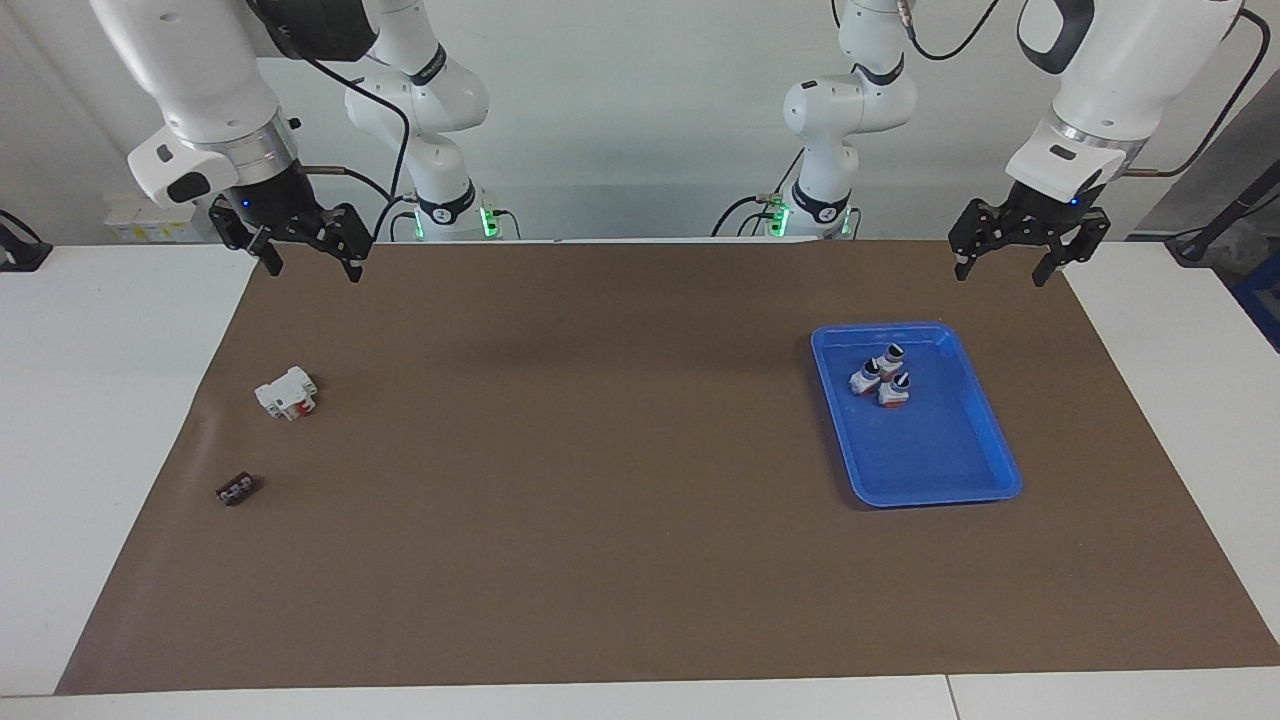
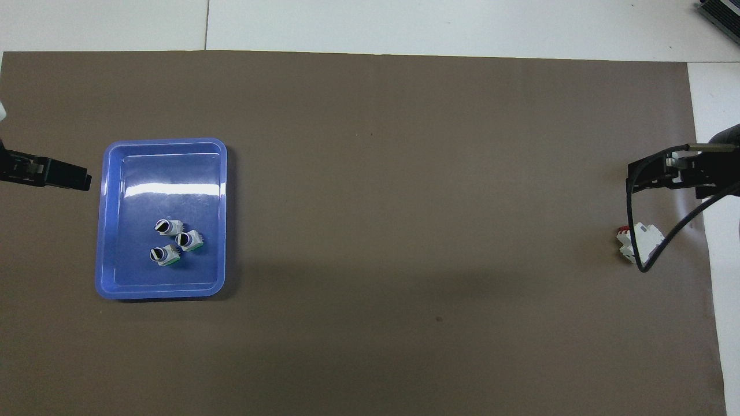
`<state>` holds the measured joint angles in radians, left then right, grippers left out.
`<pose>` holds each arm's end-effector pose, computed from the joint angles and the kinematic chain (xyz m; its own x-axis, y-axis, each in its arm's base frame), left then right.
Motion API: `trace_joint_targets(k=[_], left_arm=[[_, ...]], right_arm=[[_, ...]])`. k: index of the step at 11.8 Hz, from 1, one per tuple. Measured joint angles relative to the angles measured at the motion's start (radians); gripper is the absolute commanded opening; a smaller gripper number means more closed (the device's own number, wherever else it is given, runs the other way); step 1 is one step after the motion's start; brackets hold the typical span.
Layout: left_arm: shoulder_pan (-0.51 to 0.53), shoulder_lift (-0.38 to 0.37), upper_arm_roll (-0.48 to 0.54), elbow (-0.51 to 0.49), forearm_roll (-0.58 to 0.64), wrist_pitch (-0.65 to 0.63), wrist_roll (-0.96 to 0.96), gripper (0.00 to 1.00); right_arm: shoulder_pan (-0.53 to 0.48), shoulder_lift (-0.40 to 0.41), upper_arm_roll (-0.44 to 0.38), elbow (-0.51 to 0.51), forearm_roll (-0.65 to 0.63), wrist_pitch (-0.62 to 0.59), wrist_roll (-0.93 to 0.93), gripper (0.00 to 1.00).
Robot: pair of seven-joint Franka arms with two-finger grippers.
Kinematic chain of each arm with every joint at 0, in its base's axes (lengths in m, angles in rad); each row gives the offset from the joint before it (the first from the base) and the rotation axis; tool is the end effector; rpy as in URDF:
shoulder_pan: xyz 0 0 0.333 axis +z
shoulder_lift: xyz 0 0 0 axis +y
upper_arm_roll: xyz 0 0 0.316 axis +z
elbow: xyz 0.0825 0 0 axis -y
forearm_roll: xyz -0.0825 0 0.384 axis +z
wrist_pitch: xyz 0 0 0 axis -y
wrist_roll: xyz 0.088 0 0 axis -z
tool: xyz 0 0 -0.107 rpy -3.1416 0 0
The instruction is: Turn and place switch with both arms
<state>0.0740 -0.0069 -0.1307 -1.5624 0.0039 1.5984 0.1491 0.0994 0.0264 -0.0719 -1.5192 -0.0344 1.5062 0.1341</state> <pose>0.5547 -0.0313 0.6348 0.9780 -0.2044 0.0416 -0.2042 -0.9789 -0.0111 0.5562 0.0120 0.6286 0.9935 -0.1086 -0.0341 -0.1072 -0.9934 0.0412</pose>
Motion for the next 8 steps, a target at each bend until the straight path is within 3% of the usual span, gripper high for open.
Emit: trace_joint_targets(k=[2, 5, 8], left_arm=[[-0.015, 0.034, 0.009, 0.061, 0.0, -0.051, 0.0, 1.0], [-0.166, 0.048, 0.176, 0.089, -0.001, -0.104, -0.002, 1.0], [-0.185, 0.048, 0.204, 0.094, -0.01, -0.121, -0.002, 1.0]], right_arm=[[-0.014, 0.0, -0.002, -0.001, 0.006, -0.001, 0.0, 1.0], [-0.067, 0.0, -0.003, -0.01, 0.04, -0.002, -0.003, 1.0], [-0.06, -0.005, 0.002, -0.016, 0.041, -0.002, -0.004, 1.0]])
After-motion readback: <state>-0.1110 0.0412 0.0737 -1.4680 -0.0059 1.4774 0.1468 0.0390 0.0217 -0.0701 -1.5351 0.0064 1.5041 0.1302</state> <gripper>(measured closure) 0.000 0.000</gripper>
